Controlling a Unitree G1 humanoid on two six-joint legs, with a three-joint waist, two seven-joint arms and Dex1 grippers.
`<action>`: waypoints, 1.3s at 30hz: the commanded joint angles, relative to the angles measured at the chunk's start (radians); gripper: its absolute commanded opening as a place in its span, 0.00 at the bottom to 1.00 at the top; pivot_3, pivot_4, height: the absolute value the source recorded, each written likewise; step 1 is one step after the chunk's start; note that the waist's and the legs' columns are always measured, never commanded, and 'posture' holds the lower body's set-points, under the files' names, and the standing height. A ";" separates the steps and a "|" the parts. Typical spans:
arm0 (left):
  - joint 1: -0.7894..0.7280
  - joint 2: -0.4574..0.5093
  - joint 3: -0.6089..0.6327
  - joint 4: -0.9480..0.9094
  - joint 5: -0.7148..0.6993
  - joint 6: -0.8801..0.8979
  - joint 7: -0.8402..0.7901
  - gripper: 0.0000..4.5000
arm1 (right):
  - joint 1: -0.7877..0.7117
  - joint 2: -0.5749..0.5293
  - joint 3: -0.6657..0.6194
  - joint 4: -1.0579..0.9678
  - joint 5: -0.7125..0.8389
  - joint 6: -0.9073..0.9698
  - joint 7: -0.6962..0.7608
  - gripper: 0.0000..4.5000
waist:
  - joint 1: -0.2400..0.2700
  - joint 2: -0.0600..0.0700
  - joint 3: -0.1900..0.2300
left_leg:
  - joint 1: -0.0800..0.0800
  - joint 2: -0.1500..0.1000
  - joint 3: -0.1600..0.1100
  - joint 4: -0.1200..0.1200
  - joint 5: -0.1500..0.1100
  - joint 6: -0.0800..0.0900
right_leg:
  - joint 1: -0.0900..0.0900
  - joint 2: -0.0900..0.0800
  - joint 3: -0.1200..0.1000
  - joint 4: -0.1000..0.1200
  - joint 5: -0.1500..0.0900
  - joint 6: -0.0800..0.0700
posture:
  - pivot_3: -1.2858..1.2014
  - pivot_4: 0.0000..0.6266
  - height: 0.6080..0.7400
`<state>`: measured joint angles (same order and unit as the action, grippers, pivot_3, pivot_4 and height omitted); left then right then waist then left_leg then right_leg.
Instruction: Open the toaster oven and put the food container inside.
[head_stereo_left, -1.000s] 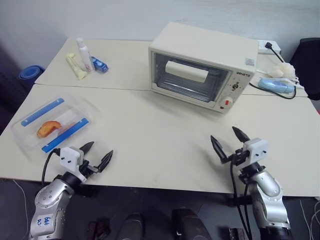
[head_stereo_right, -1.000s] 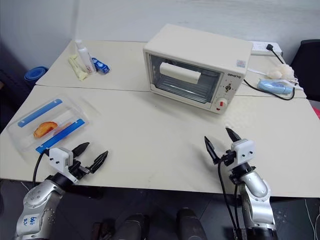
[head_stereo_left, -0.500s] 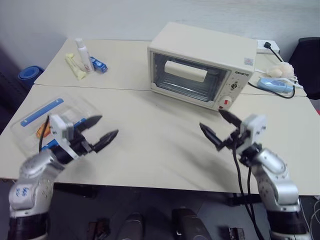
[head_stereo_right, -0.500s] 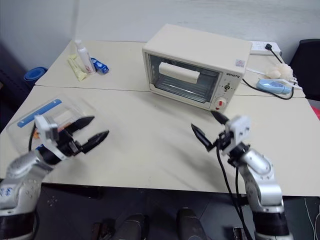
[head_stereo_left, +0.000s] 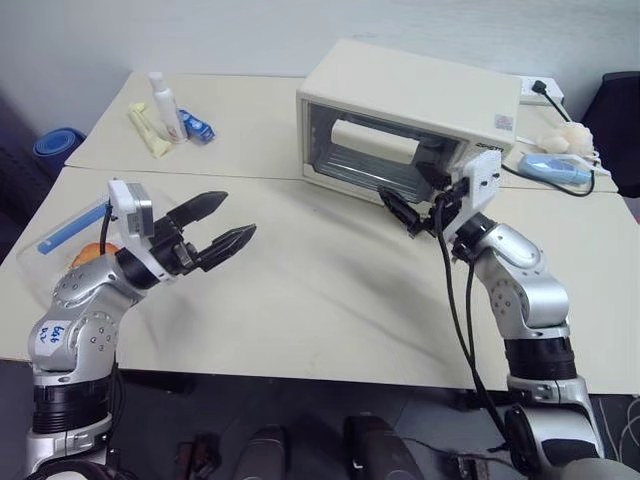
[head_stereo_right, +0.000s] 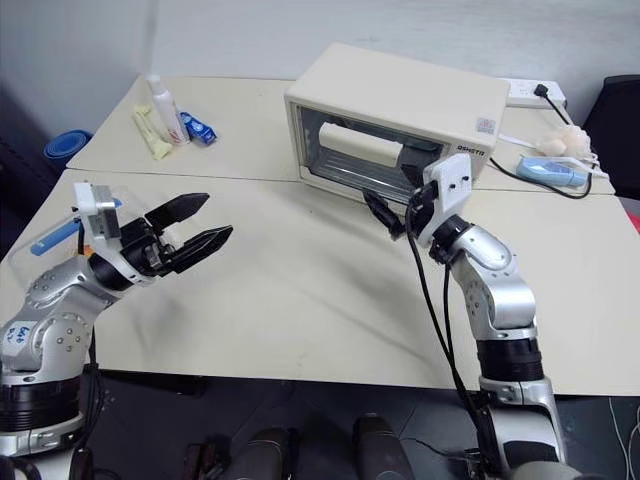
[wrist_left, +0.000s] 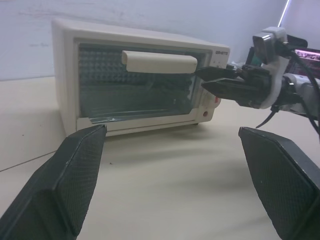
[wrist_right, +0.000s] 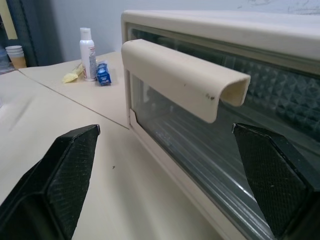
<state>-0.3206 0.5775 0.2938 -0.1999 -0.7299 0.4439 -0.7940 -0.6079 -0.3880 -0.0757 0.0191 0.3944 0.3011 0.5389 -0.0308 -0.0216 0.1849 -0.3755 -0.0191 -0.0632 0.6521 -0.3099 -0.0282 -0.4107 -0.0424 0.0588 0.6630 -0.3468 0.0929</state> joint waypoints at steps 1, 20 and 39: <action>0.011 -0.008 0.009 -0.052 -0.009 -0.012 0.014 1.00 | -0.033 0.011 -0.011 -0.009 -0.005 -0.038 0.006 0.98 | 0.000 0.000 0.000 | 0.000 0.000 0.000 0.000 0.000 0.000 | 0.000 0.000 0.000 0.000 0.000 0.000 | 0.52 0.24 1.00; -0.371 -0.078 -0.086 0.416 0.173 -0.156 0.020 0.48 | 0.195 -0.052 0.133 -0.215 -0.041 -0.092 0.260 1.00 | 0.004 0.000 0.000 | 0.000 0.000 0.000 0.002 0.000 0.001 | 0.000 0.001 -0.001 0.002 0.000 0.000 | 0.52 0.24 1.00; -0.863 -0.176 -0.251 1.236 0.539 -0.545 -0.170 0.01 | 0.358 -0.091 0.106 -0.284 -0.114 -0.172 0.246 1.00 | 0.003 -0.001 0.000 | -0.001 -0.001 0.007 0.001 0.000 0.000 | -0.005 0.001 -0.002 0.004 0.000 0.001 | 0.52 0.24 1.00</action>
<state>-1.1597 0.3854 0.0534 1.0399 -0.2151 -0.0781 -0.9382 -0.2678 -0.4652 0.0611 -0.1967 0.2734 0.1563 0.7861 -0.0273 -0.0221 0.1851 -0.3766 -0.0203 -0.0563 0.6537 -0.3099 -0.0278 -0.4152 -0.0413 0.0567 0.6666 -0.3463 0.0940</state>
